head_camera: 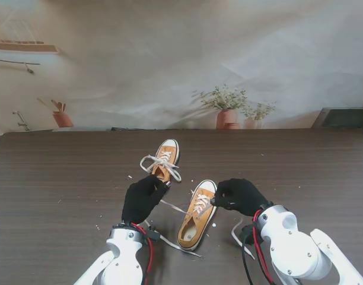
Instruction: Tie the shoelaces into a bow on the shoes
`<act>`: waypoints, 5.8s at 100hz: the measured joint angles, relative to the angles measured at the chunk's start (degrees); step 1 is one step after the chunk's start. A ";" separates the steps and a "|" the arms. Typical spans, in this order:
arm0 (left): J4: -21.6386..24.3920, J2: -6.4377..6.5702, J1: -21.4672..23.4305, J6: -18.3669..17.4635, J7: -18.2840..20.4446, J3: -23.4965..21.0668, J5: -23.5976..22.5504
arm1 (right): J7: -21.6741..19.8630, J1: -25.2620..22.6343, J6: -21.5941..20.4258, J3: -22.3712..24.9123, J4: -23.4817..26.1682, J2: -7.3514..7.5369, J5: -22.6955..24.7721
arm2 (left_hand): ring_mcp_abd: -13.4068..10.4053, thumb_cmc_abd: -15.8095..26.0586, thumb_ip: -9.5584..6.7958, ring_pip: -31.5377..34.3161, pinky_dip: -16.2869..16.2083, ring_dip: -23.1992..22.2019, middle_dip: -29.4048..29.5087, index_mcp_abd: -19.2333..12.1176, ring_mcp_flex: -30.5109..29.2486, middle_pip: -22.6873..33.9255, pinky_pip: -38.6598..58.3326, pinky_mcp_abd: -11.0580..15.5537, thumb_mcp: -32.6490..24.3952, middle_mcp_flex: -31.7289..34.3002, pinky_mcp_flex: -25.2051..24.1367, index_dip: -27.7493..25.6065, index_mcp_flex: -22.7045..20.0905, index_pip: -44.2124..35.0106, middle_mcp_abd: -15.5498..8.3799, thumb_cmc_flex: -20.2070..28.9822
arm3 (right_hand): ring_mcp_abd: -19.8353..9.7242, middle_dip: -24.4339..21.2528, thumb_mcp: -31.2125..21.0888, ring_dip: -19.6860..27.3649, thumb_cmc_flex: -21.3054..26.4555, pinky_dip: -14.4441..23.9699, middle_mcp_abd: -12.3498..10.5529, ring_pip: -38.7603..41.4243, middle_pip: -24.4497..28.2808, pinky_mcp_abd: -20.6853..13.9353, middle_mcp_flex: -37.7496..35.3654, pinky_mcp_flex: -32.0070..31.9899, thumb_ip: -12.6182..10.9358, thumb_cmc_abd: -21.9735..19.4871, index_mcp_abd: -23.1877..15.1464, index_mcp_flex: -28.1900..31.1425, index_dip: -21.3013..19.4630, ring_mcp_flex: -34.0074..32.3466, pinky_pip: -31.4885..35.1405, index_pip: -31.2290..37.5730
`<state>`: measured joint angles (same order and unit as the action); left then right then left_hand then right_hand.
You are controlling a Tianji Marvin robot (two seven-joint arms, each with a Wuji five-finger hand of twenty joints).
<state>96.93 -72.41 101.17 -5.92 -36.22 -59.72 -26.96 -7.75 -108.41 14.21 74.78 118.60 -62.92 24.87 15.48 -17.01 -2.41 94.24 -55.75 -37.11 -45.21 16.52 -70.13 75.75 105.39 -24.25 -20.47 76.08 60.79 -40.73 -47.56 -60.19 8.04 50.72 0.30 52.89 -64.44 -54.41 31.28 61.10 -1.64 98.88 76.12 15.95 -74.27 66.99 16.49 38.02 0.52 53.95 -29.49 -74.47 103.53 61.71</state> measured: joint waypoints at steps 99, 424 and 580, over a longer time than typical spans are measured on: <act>-1.48 2.07 2.23 -5.95 2.32 -5.25 -2.49 | -6.93 0.24 -24.00 5.68 -4.87 2.60 14.20 | 0.09 -4.40 1.78 0.33 0.76 -0.05 0.00 -3.61 -0.02 0.72 0.14 0.00 7.32 0.00 0.02 24.96 0.10 20.40 0.00 9.18 | 0.16 0.76 0.77 -0.68 -7.50 0.18 -0.94 0.00 0.79 0.56 -2.96 0.41 1.13 3.53 -8.29 10.67 22.33 -0.09 0.00 -2.93; -7.27 3.11 5.61 -8.67 -0.66 -7.01 -8.54 | 37.11 22.74 -24.39 -24.02 -38.42 2.85 42.27 | 0.15 -4.33 2.41 0.33 3.54 -0.06 -0.01 -3.61 -0.03 0.79 0.18 0.00 5.97 0.00 0.04 28.71 -2.12 33.65 -0.01 9.11 | 9.18 -30.35 -14.87 36.78 1.74 -35.46 4.73 -73.67 -31.52 4.84 45.80 -53.55 -4.70 9.02 -22.98 -11.99 11.45 35.47 -50.13 -12.68; -6.02 3.21 4.67 -10.24 0.88 -5.10 -7.75 | 28.48 8.87 -31.97 -13.10 -27.82 -3.22 9.59 | 0.16 -2.83 2.41 0.33 3.56 -0.06 -0.01 -3.61 -0.03 0.84 0.20 0.00 7.81 0.00 0.04 28.71 -2.12 31.28 -0.04 9.11 | 12.37 -32.43 -11.20 30.53 -0.66 -46.86 6.61 -51.91 -22.04 7.36 -3.03 -25.53 1.07 1.24 -2.37 -10.91 -2.77 1.71 -36.38 9.57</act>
<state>90.91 -69.20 105.84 -16.16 -35.35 -64.83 -34.72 20.73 -99.54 -17.77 61.68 90.79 -66.14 34.46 15.64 -19.84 0.00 94.56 -52.20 -37.18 -45.22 12.91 -70.16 76.59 105.60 -24.26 -12.66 76.08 60.83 -12.02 -49.68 -28.92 8.00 59.83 12.67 20.46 -75.65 -23.87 30.62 14.24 4.97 46.97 54.09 23.31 -77.30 41.47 17.56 39.27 -1.85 43.03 -32.26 -72.76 67.15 71.28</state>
